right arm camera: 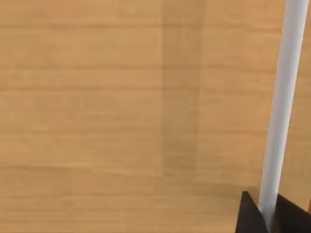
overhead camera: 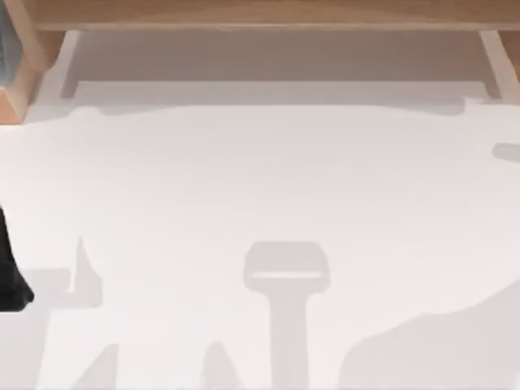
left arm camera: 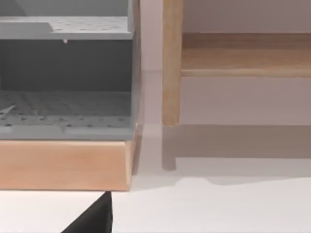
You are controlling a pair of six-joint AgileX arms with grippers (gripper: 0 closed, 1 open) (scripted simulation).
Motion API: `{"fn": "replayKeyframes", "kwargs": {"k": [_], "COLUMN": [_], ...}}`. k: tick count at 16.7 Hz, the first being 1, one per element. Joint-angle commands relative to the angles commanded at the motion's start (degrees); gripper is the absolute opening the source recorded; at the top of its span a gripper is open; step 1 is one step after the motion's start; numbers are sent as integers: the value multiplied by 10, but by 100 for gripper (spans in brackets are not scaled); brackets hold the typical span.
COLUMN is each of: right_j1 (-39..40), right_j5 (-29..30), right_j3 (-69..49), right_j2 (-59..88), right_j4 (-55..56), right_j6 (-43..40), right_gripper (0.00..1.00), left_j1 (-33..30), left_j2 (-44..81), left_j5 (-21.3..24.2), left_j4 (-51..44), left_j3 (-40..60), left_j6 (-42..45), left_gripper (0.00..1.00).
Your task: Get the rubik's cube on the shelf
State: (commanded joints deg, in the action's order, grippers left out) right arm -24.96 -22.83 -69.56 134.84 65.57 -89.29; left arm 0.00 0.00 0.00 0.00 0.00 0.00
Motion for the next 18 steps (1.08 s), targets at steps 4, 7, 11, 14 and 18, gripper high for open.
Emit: {"fn": "replayKeyframes", "kwargs": {"k": [4,7,11,14,18], "right_j1": [0,0,-9,-23,-39], "right_j5": [0,0,-4,-21,-38], "right_j3": [0,0,24,93,158], "right_j2": [0,0,-12,-40,-69], "right_j4": [0,0,13,48,87], "right_j6": [0,0,0,1,2], "right_gripper": [0,0,0,0,0], "left_j1": [0,0,0,0,0], "left_j2": [0,0,0,0,0], "left_j5": [0,0,0,0,0], "left_j4": [0,0,0,0,0], "left_j3": [0,0,0,0,0], "left_j6": [0,0,0,0,0], "left_gripper": [100,100,100,100,100]}}
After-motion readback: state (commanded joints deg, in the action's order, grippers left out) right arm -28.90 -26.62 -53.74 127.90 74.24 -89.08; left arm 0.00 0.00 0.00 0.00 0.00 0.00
